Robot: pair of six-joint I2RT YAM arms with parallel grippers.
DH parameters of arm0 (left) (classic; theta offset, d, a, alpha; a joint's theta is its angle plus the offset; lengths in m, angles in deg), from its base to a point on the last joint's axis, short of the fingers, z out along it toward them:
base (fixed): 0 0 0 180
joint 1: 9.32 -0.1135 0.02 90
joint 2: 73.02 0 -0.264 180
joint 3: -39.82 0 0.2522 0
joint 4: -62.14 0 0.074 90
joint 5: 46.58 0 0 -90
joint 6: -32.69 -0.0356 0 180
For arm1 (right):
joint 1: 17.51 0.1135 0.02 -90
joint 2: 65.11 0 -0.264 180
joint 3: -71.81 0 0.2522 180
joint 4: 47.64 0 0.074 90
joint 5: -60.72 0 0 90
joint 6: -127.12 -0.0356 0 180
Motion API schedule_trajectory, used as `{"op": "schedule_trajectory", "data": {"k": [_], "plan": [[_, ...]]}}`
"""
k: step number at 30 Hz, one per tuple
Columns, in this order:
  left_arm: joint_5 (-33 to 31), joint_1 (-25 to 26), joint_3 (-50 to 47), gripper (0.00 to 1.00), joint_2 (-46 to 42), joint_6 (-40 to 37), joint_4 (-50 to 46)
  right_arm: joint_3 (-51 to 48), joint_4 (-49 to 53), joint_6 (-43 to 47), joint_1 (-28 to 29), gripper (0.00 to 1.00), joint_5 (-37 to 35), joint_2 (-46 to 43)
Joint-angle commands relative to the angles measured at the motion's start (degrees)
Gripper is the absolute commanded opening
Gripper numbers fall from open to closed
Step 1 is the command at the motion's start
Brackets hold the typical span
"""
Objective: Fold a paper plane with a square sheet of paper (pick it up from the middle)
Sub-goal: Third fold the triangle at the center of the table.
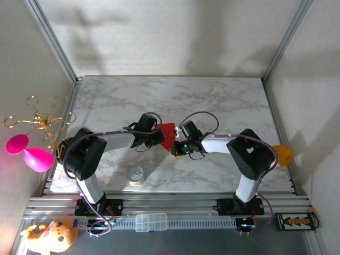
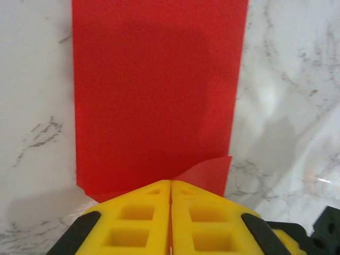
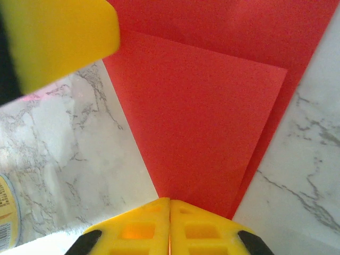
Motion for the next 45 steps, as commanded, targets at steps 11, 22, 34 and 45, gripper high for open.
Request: {"op": "schedule_trajectory", "data": {"k": [11,22,34,45], "plan": [[-3.64,-0.13,-0.4,0.06,3.59,0.2,-1.41,1.62,2.84,-1.84,-0.28,0.15,0.59,-4.15],[-4.18,-0.13,-0.31,0.05,3.95,0.04,-2.4,7.87,1.28,-4.45,-0.29,0.11,2.6,3.5],[-7.17,-0.13,-0.81,0.01,4.79,1.2,-5.58,6.14,2.81,-2.25,-0.28,0.06,3.64,6.1],[-10.14,-0.48,-1.46,0.0,6.72,1.8,-8.08,-1.61,6.03,0.91,-0.28,0.06,3.99,0.2]]}}
